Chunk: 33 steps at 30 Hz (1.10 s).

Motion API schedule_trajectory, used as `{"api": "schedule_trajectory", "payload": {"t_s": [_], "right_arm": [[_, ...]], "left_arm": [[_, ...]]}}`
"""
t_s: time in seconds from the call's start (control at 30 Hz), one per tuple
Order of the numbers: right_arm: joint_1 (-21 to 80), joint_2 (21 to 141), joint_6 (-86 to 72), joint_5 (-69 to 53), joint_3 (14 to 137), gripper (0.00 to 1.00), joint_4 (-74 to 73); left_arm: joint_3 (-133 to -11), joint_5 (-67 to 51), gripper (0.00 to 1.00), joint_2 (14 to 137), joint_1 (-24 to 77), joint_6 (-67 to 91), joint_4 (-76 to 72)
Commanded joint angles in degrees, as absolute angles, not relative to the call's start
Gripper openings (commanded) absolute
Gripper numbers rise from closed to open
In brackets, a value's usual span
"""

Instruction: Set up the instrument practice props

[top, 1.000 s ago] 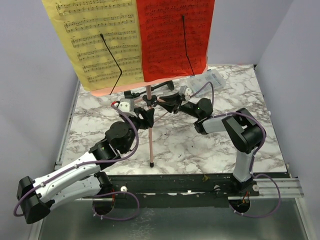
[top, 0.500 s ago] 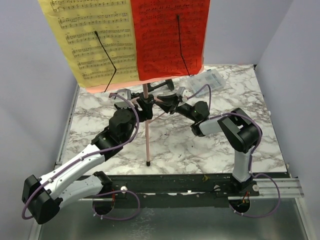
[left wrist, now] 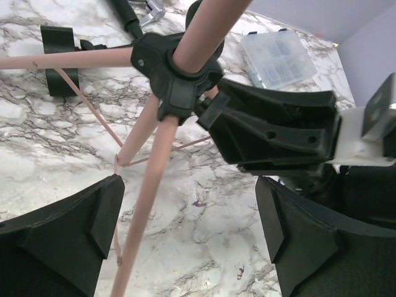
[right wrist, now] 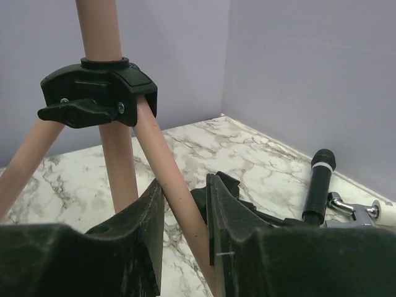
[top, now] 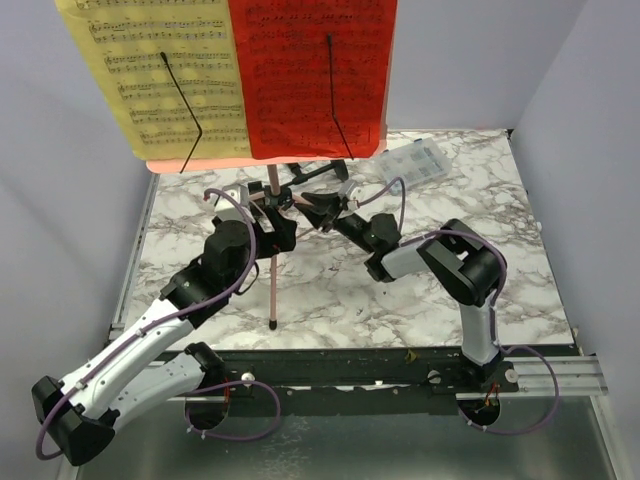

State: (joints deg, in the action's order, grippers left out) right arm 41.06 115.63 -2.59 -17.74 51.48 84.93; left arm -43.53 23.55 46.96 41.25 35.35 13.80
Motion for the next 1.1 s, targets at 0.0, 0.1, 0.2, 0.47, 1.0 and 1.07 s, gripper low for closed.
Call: {"api": "schedule_trajectory", "payload": {"t_s": [0.0,0.1,0.2,0.47,1.0,1.07], "right_arm": [[45.76,122.63,-8.87,-5.81,50.05,0.00,74.67],[48.80,124.66,-8.87,-1.02,51.64,0.00,73.95],[51.01,126.64,-9.59,3.78,53.79,0.00,72.78],[54.77,130.00,-12.32,12.88,60.66,0.00,66.95],[65.31,138.00,-19.55,31.71,73.83,0.00,55.05],[65.91,138.31,-22.51,34.14,74.73,0.00,51.82]], "left_arm": [[-51.30,23.88,0.96,44.62,40.74,34.26,23.30],[-55.47,24.73,0.97,44.15,40.76,33.95,27.65],[-59.32,25.49,0.98,43.65,40.78,33.60,31.87],[-63.81,27.42,0.98,38.04,40.78,33.49,38.84],[-66.63,29.81,0.98,29.27,40.71,35.68,50.68],[-66.92,30.27,0.98,28.31,40.87,35.73,51.61]]}}
